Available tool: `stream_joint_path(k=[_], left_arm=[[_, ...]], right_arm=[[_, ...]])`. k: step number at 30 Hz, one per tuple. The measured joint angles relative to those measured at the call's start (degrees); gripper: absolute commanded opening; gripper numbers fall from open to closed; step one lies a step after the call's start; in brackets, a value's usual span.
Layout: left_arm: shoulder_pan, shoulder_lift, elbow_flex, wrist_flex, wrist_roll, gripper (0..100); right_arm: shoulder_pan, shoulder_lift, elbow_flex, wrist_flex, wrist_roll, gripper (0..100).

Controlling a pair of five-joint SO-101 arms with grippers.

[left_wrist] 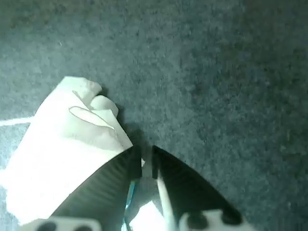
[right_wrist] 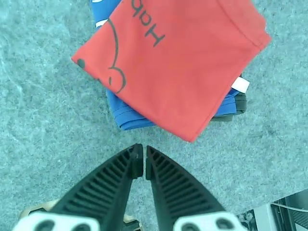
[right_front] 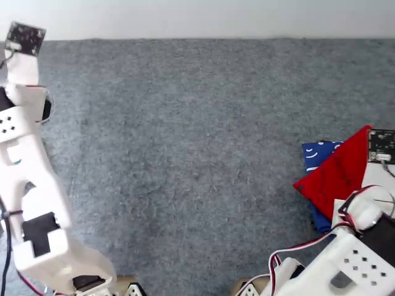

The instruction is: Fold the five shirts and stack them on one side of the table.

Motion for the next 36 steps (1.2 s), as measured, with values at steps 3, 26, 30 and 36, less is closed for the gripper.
stream_joint_path(k=[3, 26, 30, 36], left_arm=[[-3.43, 5.27, 0.00, 0.70, -0.44, 19], [-11.34, 29.10, -0.18, -21.10, 1.76, 1], [-10.55, 29.10, -2.64, -17.49, 0.53, 1], [-9.85, 24.26, -11.87, -9.23, 4.84, 1]], right_arm=[[0.09, 0.00, 1.49, 0.00, 0.00, 2.5], [0.00, 0.00, 3.69, 0.00, 0.00, 2.5], [0.09, 0.00, 3.69, 0.00, 0.00, 2.5], [0.09, 0.00, 3.69, 0.00, 0.00, 2.5]])
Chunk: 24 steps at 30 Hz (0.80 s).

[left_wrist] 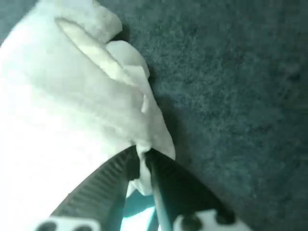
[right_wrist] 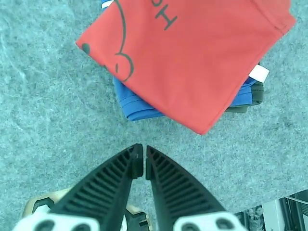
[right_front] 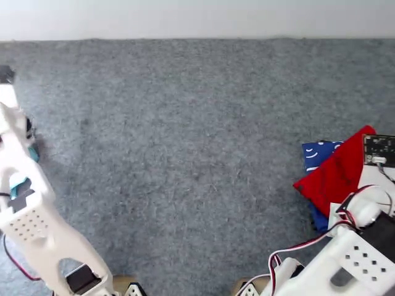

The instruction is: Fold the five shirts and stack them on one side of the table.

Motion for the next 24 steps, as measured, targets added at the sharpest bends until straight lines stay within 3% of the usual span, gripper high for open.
stream_joint_path(k=[5, 10, 17, 24], left_arm=[[3.43, -9.32, -9.49, 6.33, 5.71, 1], [12.40, -18.73, -17.32, 11.25, 9.05, 1], [34.46, -27.96, -24.18, 14.86, 9.93, 1], [54.86, -29.27, -21.71, 17.14, 9.93, 1]], right_arm=[[0.00, 0.00, 0.00, 0.00, 0.00, 2.5], [0.00, 0.00, 0.00, 0.00, 0.00, 2.5], [-0.09, 0.00, 0.00, 0.00, 0.00, 2.5], [-0.09, 0.00, 0.00, 0.00, 0.00, 2.5]])
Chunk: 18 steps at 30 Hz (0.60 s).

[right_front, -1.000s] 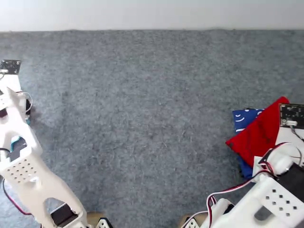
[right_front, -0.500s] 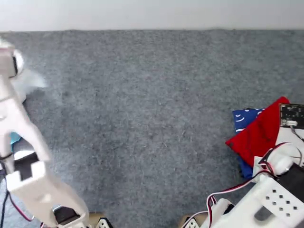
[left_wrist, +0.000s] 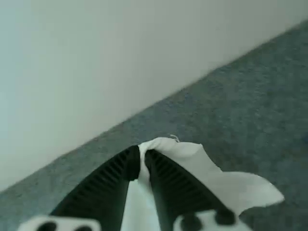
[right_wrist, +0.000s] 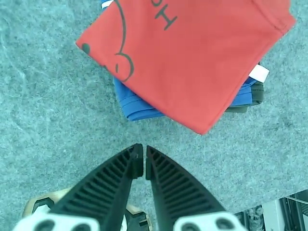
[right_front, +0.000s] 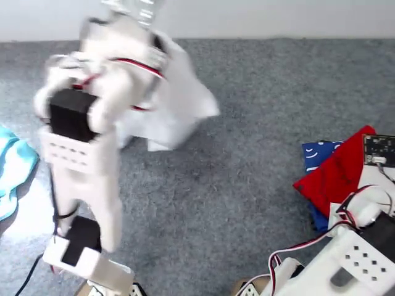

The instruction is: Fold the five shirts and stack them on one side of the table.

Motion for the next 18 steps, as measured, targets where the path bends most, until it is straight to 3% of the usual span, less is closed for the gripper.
stream_joint_path(k=[2, 5, 9, 18], left_arm=[[4.31, 0.00, 4.22, 0.00, 0.00, 2], [9.76, 0.00, 12.66, -0.09, 0.00, 12], [13.45, 0.00, 23.38, -0.09, 1.93, 20], [13.54, -0.18, 21.71, 6.07, 6.42, 17]], right_arm=[[0.00, 0.00, 0.00, 0.00, 0.00, 2.5], [0.09, 0.00, 0.00, 0.00, 0.00, 2.5], [0.00, 0.00, 0.00, 0.00, 0.00, 2.5], [0.09, 0.00, 0.00, 0.00, 0.00, 2.9]])
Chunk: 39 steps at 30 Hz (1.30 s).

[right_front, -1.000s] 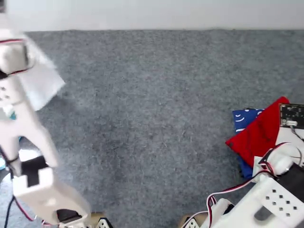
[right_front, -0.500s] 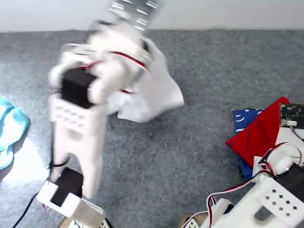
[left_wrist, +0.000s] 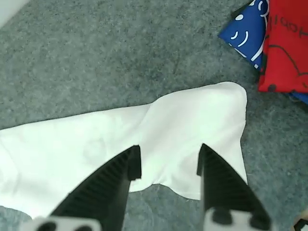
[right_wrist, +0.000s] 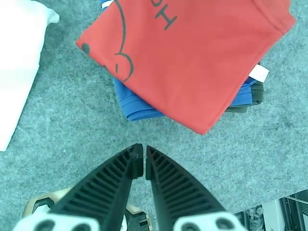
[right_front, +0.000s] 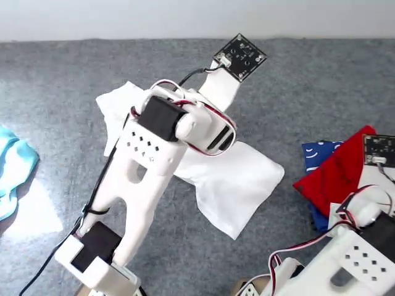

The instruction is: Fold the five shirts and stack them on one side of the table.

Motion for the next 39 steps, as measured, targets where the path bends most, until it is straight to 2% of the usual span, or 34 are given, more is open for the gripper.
stream_joint_path(k=[4, 8, 19, 25, 28, 32, 39], left_arm=[[-4.92, -1.23, -0.97, 1.41, 1.32, 15], [-13.19, -6.77, 2.02, 1.41, 1.05, 15], [-36.92, -32.62, 27.43, 1.41, -7.12, 15], [-51.43, -37.27, 38.07, -0.53, -8.62, 15], [-57.58, -37.36, 42.81, -2.99, -8.62, 15], [-61.71, -37.36, 47.21, -4.92, -8.62, 15], [-65.14, -37.36, 51.52, -6.59, -8.62, 15]], right_arm=[[-0.53, 0.00, 0.00, 0.09, -0.09, 2.9], [-5.45, 0.00, 1.67, 0.09, -0.09, 2.8], [-32.70, 0.00, 9.14, 0.09, 0.00, 3.5], [-46.24, 6.33, 11.43, 0.09, 0.00, 19.1], [-50.81, 12.22, 11.52, -0.44, 0.00, 21.1], [-56.70, 18.55, 12.04, -2.64, 0.00, 21.3], [-63.91, 29.63, 16.35, -10.20, -0.53, 25.2]])
